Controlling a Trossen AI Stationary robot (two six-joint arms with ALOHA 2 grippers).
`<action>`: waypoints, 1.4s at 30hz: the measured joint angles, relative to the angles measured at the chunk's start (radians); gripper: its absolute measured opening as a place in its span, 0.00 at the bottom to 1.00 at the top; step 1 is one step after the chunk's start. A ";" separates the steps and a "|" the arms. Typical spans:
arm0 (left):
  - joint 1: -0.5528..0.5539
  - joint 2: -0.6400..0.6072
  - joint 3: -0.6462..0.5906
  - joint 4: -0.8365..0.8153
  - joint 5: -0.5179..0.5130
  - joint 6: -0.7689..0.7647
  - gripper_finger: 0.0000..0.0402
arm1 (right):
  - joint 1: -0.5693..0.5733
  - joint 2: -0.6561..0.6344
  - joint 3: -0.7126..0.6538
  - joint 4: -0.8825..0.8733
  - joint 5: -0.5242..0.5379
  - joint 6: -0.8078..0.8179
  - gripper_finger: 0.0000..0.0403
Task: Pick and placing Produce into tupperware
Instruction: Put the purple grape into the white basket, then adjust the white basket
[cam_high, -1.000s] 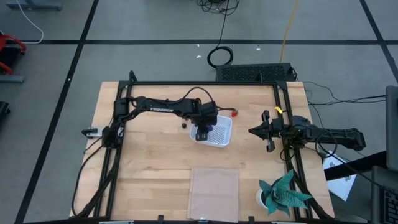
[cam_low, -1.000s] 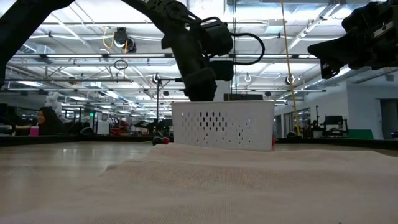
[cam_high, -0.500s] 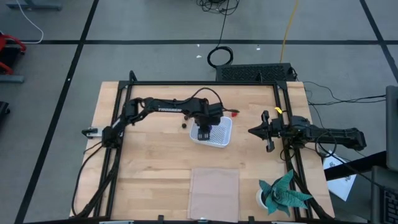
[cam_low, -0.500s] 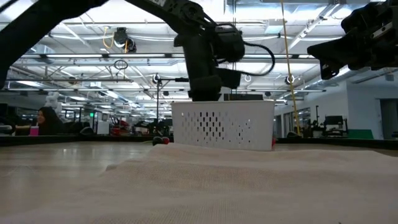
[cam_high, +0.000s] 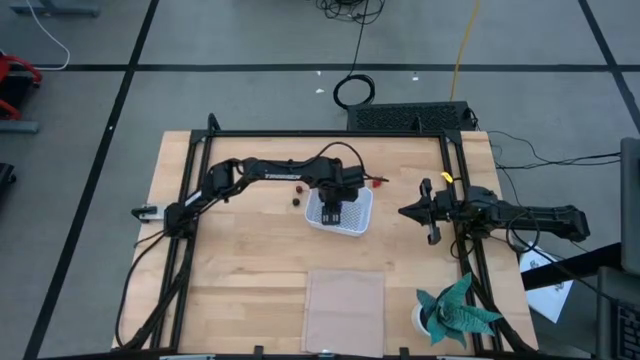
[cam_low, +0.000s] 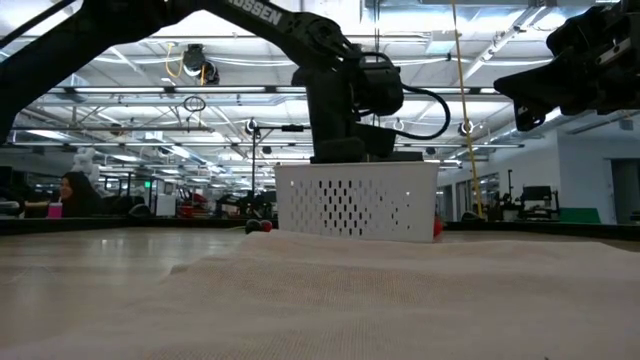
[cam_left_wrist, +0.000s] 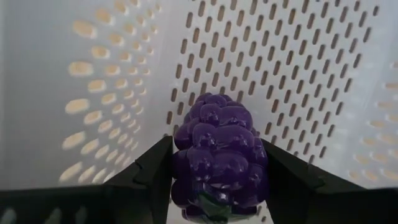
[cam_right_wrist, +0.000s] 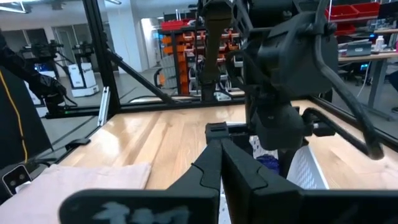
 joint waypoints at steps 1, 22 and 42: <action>0.000 0.000 0.000 0.000 0.000 0.002 0.47 | 0.000 0.000 0.000 0.000 0.000 0.002 0.00; -0.012 -0.009 -0.003 0.000 -0.017 0.037 0.73 | 0.000 0.000 0.000 0.006 -0.001 0.013 0.00; -0.009 -0.191 0.067 0.031 -0.258 0.108 0.73 | 0.000 0.001 0.000 0.004 -0.002 0.013 0.00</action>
